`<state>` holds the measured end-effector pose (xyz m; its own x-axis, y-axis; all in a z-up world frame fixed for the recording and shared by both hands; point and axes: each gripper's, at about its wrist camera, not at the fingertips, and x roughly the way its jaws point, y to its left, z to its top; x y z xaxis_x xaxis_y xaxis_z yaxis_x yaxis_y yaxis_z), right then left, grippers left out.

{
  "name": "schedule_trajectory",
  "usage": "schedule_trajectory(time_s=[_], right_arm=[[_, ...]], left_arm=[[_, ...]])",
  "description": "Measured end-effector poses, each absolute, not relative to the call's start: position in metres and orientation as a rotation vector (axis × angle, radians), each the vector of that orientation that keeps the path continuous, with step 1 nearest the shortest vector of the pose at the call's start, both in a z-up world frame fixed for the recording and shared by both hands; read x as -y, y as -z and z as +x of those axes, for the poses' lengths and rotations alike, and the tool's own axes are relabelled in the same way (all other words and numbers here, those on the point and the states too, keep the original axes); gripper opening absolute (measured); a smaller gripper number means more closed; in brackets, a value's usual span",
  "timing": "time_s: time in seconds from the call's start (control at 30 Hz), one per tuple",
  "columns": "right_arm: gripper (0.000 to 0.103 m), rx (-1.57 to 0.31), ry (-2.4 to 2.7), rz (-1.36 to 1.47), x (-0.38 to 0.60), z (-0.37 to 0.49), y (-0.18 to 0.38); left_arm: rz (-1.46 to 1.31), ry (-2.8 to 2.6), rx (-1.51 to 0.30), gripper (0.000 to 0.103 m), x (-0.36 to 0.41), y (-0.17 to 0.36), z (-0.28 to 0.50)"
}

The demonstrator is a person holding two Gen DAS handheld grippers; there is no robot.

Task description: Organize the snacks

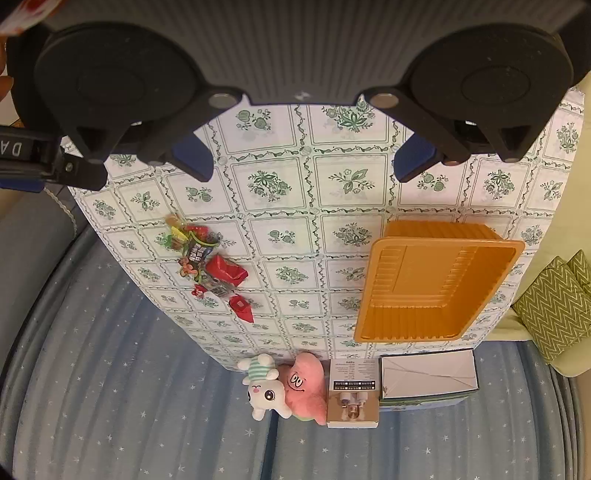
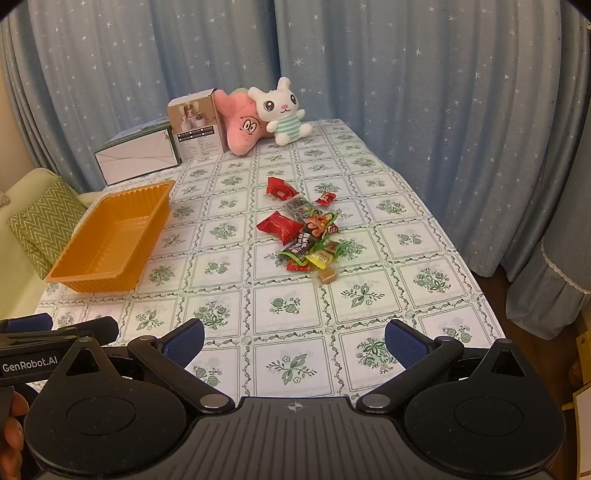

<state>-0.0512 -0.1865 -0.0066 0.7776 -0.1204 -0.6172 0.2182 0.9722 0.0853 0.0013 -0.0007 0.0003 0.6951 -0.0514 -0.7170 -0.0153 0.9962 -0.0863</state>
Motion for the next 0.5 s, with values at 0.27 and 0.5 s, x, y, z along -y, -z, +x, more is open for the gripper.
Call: schedule_trajectory(time_s=[0.27, 0.5], right_arm=[[0.103, -0.65, 0.188, 0.158, 0.186, -0.0529, 0.0067], [0.103, -0.646, 0.189, 0.148, 0.1867, -0.0532, 0.0048]], left_arm=[[-0.09, 0.023, -0.8, 0.103, 0.0002, 0.0008, -0.0002], [-0.093, 0.025, -0.802, 0.103, 0.002, 0.0015, -0.0002]])
